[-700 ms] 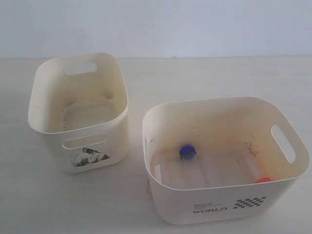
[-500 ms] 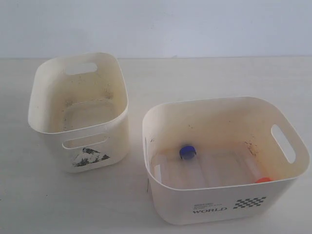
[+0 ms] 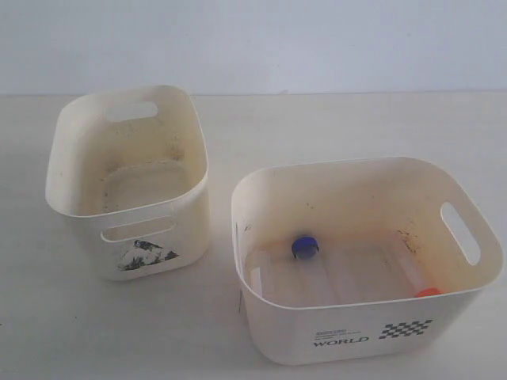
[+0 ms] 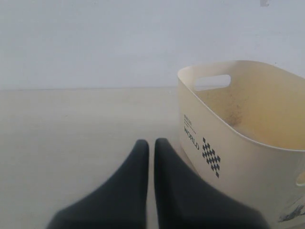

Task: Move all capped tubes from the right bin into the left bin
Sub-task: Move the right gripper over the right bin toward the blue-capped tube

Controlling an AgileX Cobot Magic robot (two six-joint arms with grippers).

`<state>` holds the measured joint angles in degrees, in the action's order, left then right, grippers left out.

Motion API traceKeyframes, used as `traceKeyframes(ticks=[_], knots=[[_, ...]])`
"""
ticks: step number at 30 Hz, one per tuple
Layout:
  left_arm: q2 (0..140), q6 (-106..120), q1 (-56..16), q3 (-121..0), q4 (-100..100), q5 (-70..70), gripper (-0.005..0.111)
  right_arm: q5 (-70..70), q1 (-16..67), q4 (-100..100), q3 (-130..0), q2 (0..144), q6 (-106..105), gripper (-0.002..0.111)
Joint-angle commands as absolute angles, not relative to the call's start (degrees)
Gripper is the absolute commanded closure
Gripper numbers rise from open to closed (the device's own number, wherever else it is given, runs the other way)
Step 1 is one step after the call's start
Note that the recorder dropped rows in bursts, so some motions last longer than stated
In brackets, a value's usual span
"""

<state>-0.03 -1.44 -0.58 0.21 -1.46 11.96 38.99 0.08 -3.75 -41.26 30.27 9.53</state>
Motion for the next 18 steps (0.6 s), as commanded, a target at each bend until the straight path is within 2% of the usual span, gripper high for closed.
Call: traceKeyframes(ticks=[1, 7, 18], knots=[[0.0, -2.0, -0.6, 0.0, -1.1, 11.6, 0.102, 45.8, 0.0, -9.5, -43.7, 38.2, 1.2, 0.104], [0.0, -2.0, -0.6, 0.0, -1.1, 11.6, 0.102, 49.2, 0.0, -40.1, -44.1, 44.7, -23.1, 0.104], [0.0, -2.0, -0.6, 0.0, -1.1, 11.6, 0.102, 58.0, 0.0, -52.3, -44.1, 44.7, -30.0, 0.104]])
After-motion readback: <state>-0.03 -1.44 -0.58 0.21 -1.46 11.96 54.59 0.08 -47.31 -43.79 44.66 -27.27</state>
